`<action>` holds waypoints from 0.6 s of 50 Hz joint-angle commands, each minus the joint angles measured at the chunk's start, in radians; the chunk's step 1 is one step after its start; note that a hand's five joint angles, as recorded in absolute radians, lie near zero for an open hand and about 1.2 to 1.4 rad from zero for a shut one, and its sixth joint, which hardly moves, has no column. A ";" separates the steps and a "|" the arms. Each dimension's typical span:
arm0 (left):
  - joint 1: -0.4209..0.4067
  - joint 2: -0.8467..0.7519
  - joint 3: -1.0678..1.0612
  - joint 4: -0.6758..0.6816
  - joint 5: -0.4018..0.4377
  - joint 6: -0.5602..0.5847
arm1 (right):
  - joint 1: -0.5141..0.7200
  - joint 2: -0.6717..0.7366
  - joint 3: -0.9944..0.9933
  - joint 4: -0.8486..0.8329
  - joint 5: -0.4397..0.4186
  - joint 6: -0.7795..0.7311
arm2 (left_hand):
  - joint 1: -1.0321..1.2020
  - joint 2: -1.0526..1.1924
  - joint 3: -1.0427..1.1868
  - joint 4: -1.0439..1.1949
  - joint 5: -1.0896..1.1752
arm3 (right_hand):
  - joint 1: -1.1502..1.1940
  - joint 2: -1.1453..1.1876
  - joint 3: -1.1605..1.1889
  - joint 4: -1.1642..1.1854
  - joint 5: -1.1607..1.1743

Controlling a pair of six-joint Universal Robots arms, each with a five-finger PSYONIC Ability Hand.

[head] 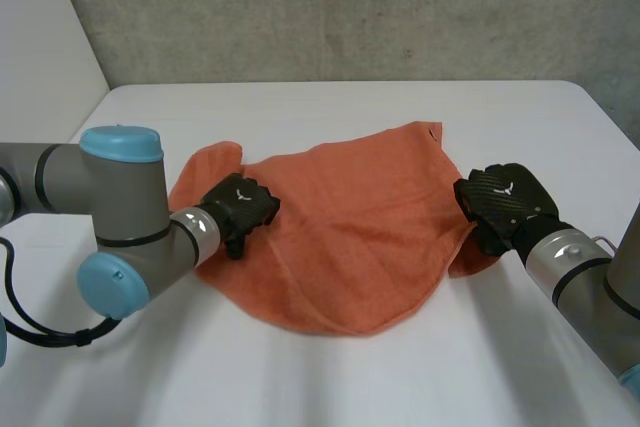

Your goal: Fold the laundry

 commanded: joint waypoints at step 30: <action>0.002 0.143 -0.084 0.262 -0.205 0.054 | -0.009 -0.002 -0.004 0.005 0.006 -0.012 | 0.806 0.811 0.811 0.811 0.811 | 0.411 0.215 0.211 0.203 0.229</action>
